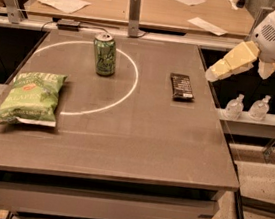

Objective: Move rxbar chocolate near green can

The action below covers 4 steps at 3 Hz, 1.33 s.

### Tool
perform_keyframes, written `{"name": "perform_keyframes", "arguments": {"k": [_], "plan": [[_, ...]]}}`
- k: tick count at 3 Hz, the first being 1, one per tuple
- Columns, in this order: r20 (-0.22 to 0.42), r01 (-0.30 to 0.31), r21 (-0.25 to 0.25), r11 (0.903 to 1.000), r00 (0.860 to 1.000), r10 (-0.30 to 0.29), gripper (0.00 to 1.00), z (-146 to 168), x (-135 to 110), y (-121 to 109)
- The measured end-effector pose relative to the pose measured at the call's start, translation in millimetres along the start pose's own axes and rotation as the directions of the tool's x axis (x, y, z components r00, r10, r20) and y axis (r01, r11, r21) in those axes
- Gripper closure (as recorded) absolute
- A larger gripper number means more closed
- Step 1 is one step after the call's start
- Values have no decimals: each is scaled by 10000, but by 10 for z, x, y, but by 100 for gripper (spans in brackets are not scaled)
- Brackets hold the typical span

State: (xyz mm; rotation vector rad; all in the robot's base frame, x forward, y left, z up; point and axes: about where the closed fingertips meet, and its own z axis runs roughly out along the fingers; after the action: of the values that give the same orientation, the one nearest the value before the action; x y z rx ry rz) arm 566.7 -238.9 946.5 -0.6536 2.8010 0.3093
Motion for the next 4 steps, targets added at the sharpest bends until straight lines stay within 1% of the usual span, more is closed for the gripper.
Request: {"name": "perform_keyframes", "arguments": {"k": [1,2,3,4], "plan": [[547,-616,296,9977,9967,599,0,-12,-170,131],[556,-1885,989,9771,9814,1837,0,36,-305,231],[558,-3228,1137,9396,9463,3183,0,153,-430,323],[523,-3725,888,9238,9279,3691,0,305,-581,407]]}}
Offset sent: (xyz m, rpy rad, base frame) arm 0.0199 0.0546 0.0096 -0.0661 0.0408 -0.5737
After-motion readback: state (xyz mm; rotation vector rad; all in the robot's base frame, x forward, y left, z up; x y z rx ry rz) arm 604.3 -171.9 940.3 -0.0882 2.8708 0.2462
